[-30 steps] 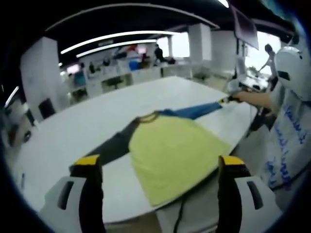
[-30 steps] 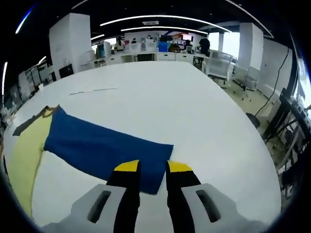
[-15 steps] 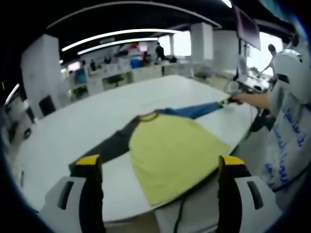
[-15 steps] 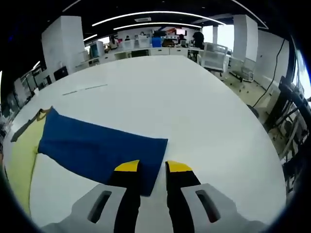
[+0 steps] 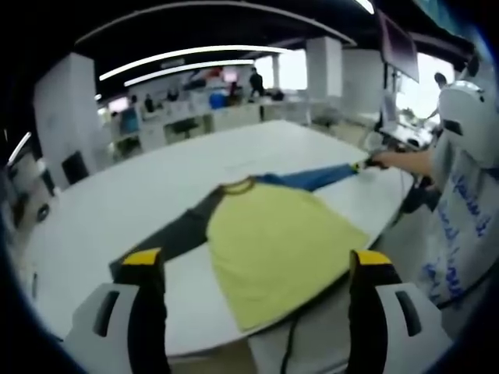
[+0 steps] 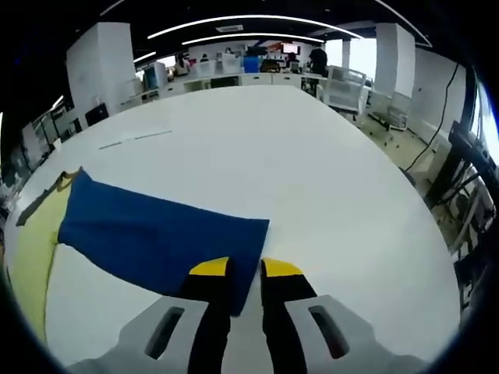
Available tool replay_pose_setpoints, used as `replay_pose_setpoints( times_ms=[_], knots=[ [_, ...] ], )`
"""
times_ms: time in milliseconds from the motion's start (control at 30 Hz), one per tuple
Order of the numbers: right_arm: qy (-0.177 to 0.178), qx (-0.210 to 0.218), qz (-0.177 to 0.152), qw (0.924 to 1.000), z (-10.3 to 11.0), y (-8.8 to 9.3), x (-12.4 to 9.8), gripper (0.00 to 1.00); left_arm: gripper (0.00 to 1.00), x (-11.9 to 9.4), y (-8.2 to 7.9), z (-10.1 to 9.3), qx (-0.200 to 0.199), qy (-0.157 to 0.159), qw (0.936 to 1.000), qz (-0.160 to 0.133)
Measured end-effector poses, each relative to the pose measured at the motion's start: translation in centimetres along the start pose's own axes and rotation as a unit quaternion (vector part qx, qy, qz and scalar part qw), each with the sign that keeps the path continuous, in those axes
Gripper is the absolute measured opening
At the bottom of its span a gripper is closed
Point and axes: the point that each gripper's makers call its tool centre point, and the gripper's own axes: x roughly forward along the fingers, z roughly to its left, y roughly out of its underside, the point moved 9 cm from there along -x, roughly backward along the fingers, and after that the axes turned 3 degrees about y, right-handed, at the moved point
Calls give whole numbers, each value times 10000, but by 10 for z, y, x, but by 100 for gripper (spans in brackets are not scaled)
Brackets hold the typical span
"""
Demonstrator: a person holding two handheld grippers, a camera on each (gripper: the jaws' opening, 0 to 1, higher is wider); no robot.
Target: Fold the garment on the visible template until the final outline fits inside the template.
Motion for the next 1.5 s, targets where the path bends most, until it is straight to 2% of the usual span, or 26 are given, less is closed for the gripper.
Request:
replay_pose_setpoints(
  times_ms=[133,567,700,1233,1500],
  knots=[
    [22,-164,28,9999,1,-1,1,13,93,0,0,0,23,-1,10000,32],
    [-33,-151,32,9999,6,-3,4,3,94,-2,1,0,5,-91,10000,-15],
    [3,-107,31,9999,7,-4,3,3,95,-4,1,1,-23,-126,9999,-41],
    [62,18,88,9999,7,-5,2,2,99,-4,2,-4,-4,61,10000,-76],
    [60,146,-88,9998,6,-13,-8,2,99,-6,1,0,34,75,9999,-149]
  ],
)
